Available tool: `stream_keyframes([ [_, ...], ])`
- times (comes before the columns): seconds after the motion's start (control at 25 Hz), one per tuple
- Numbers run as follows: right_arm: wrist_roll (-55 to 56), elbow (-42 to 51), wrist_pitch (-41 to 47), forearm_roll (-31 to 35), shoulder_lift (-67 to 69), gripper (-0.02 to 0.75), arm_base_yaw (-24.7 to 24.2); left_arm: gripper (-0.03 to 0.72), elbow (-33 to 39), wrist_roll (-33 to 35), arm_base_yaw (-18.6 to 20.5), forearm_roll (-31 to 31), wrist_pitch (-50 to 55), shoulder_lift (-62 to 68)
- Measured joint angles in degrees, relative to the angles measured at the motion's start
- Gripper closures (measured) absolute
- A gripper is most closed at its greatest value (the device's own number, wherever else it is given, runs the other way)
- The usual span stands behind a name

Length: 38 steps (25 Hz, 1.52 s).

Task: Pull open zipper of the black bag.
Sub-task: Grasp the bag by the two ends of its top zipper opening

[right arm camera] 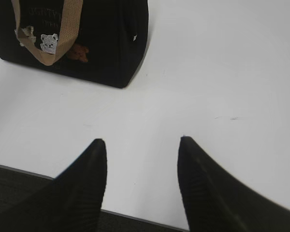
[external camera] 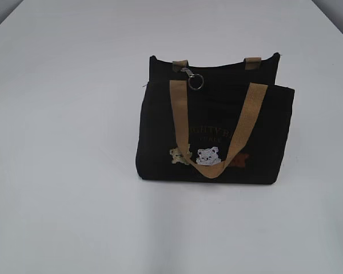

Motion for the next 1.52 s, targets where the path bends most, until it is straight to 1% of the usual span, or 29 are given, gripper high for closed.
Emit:
stream_keyframes([
  [0.84,-0.05,0.0,0.0,0.0,0.0,0.359,0.0,0.38,0.0,0.0,0.0,-0.08,0.0,0.0],
  [0.92,-0.01,0.0,0.0,0.0,0.0,0.359,0.0,0.38,-0.22,0.51,0.0,-1.79,-0.06,0.66],
  [0.96,-0.01,0.0,0.0,0.0,0.0,0.359,0.0,0.38,-0.62,2.31,0.0,-4.37,-0.43,2.09],
  [1.0,-0.01,0.0,0.0,0.0,0.0,0.359,0.0,0.38,-0.98,5.27,0.0,-7.95,-1.44,4.2],
  [1.08,-0.01,0.0,-0.02,0.0,0.0,0.359,0.0,0.38,-1.32,12.72,0.0,-15.34,-6.94,9.49],
  [1.12,-0.01,0.0,-0.02,0.0,0.0,0.359,0.0,0.38,-1.32,17.13,0.0,-19.39,-10.6,13.04],
  [1.2,-0.01,0.0,-0.02,0.0,0.0,0.359,0.0,0.38,-1.32,26.05,0.0,-27.32,-21.29,20.59],
  [1.24,-0.01,0.0,-0.02,0.0,0.0,0.359,0.0,0.379,-1.32,31.92,0.0,-32.49,-25.71,25.27],
  [1.32,-0.01,0.0,-0.02,0.0,0.0,0.359,0.0,0.369,-1.5,46.46,-0.13,-44.86,-34.45,35.58],
  [1.36,-0.01,0.0,-0.02,0.0,0.0,0.359,0.0,0.363,-1.92,53.3,-0.57,-50.48,-37.14,40.25],
  [1.44,-0.01,0.0,-0.02,0.0,0.0,0.359,0.0,0.354,-3.59,69.26,-2.01,-63.62,-38.94,53.01],
  [1.48,-0.01,0.0,-0.02,0.0,0.0,0.359,0.0,0.351,-4.72,76.54,-3.03,-68.57,-39.09,58.36],
  [1.52,-0.01,0.0,-0.02,0.0,0.0,0.359,0.0,0.35,-6.2,82.07,-4.24,-73.89,-38.9,62.48],
])
